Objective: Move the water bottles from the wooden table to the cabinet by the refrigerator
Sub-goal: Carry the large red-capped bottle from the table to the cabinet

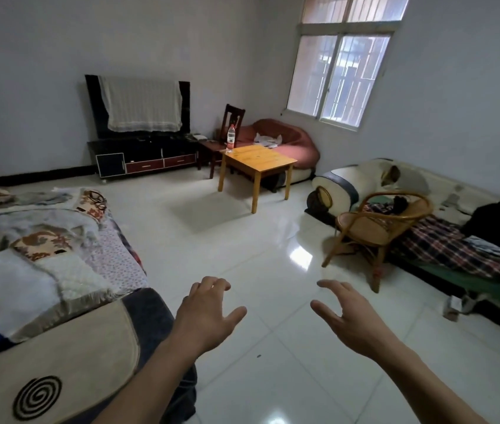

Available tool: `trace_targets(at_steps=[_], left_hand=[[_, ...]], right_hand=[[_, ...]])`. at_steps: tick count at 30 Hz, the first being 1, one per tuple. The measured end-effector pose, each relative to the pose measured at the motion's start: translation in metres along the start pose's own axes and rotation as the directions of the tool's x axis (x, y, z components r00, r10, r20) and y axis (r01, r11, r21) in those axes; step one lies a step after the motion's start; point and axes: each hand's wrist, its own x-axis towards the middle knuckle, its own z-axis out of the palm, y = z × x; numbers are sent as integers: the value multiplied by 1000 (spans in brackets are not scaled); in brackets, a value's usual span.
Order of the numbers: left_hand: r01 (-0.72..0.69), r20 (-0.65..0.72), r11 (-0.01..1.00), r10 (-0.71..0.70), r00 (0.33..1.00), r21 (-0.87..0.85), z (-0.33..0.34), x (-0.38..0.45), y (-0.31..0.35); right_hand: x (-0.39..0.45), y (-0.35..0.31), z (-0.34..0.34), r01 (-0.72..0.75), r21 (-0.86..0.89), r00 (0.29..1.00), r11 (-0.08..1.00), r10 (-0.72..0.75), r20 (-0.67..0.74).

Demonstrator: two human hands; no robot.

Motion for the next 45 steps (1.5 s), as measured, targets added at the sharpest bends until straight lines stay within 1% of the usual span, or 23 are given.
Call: trace_targets(at_steps=[3, 6, 9, 12, 16, 20, 23, 25, 30, 34, 40, 45], left_hand=[[9, 6, 1000, -9, 1000, 24, 11, 5, 30], [23, 19, 995, -25, 999, 101, 18, 12, 57], [39, 11, 986, -41, 999, 164, 25, 20, 82], [42, 15, 978, -46, 999, 206, 33, 31, 99], [20, 58, 965, -37, 998, 260, 44, 53, 116], [-8, 82, 970, -12, 997, 244, 57, 90, 127], [-39, 104, 977, 17, 994, 211, 66, 127, 136], [-71, 87, 982, 56, 995, 176, 69, 159, 139], [-121, 37, 989, 118, 992, 89, 67, 239, 128], [-131, 55, 990, 128, 990, 47, 65, 287, 102], [-98, 69, 995, 97, 993, 19, 66, 340, 63], [-86, 56, 996, 84, 995, 29, 74, 387, 46]], right_hand=[[2, 28, -14, 12, 29, 1000, 1000, -11, -13], [9, 54, -30, 36, 62, 999, 997, -34, -23], [19, 78, -46, 55, 48, 998, 997, -54, -25], [24, 97, -55, 56, 43, 998, 998, -55, -18], [34, 120, -62, 34, 79, 999, 996, -31, -29], [51, 135, -67, 7, 83, 999, 997, -4, -42], [73, 141, -75, -23, 44, 999, 999, 25, -45], [95, 142, -85, -34, 10, 997, 999, 34, -65], [161, 132, -103, -97, -60, 990, 993, 91, -106], [211, 112, -101, -125, -73, 987, 989, 116, -110], [272, 95, -82, -99, -29, 991, 995, 96, -91], [329, 100, -76, -76, -14, 994, 997, 75, -78]])
